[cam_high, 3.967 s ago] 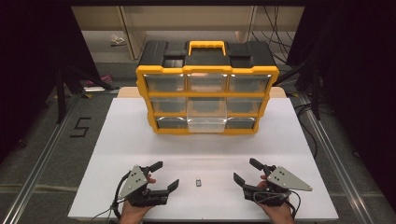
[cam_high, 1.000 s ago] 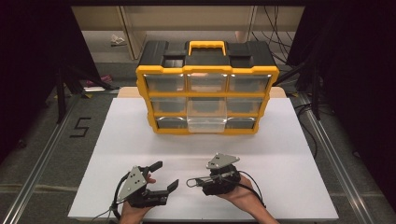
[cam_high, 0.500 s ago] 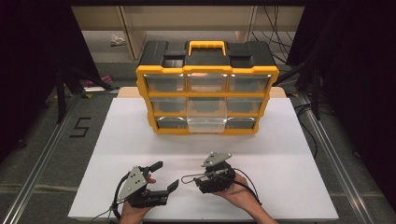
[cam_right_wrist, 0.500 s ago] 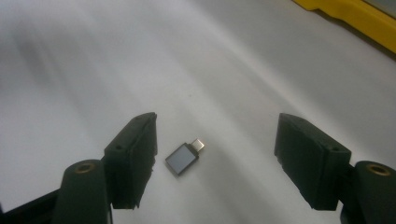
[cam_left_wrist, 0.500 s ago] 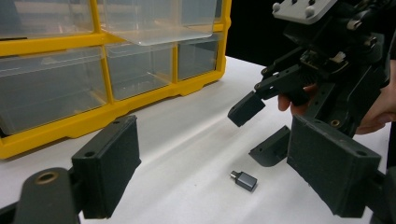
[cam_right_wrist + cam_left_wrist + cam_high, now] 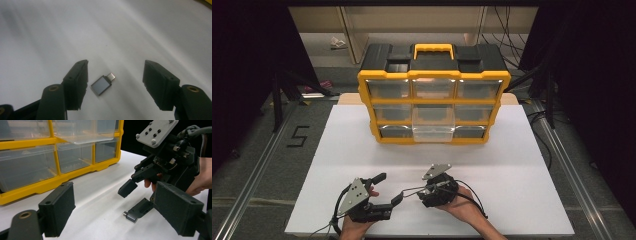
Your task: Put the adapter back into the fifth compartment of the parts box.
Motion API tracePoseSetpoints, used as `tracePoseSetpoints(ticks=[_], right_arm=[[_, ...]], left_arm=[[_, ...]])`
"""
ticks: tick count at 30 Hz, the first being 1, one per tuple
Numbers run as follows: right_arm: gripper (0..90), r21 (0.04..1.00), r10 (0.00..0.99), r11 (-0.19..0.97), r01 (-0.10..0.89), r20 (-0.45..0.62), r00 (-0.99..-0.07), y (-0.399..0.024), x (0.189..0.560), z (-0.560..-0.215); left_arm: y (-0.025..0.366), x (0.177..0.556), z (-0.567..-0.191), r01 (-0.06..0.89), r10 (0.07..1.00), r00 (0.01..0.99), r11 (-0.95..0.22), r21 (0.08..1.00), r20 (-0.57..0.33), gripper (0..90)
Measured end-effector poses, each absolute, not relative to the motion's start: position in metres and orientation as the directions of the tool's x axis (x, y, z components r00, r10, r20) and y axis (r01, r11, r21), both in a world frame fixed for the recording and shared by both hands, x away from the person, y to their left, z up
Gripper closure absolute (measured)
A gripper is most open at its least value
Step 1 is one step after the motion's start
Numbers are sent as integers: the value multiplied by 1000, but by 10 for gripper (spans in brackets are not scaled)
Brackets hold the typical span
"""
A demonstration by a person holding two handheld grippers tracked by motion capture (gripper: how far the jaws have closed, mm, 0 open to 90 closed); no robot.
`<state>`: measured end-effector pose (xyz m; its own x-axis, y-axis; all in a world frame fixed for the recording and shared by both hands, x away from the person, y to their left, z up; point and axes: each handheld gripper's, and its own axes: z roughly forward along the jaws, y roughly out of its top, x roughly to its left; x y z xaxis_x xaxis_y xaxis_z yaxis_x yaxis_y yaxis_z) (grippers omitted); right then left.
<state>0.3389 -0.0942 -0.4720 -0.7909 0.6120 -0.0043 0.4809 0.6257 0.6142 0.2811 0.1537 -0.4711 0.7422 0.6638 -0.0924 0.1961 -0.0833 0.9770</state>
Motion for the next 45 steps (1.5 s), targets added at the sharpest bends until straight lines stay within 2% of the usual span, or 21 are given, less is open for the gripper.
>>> tracePoseSetpoints(ticks=[19, 27, 32, 37, 45], right_arm=[[448, 567, 592, 670, 479, -18, -806, -93, 345, -481], [576, 549, 573, 687, 476, -7, -819, -93, 345, -479], [689, 534, 554, 705, 468, -2, -833, -94, 345, -477], [755, 530, 548, 708, 468, 7, -836, -94, 344, -477], [760, 544, 542, 706, 453, -4, -840, -96, 345, -474]], left_arm=[[154, 281, -471, 196, 664, 742, -86, 977, -90, 166], [153, 281, -471, 196, 663, 744, -88, 977, -89, 166], [153, 281, -471, 196, 663, 743, -89, 977, -89, 167], [153, 281, -471, 197, 662, 744, -92, 976, -88, 167], [153, 281, -471, 197, 662, 744, -91, 976, -88, 167]])
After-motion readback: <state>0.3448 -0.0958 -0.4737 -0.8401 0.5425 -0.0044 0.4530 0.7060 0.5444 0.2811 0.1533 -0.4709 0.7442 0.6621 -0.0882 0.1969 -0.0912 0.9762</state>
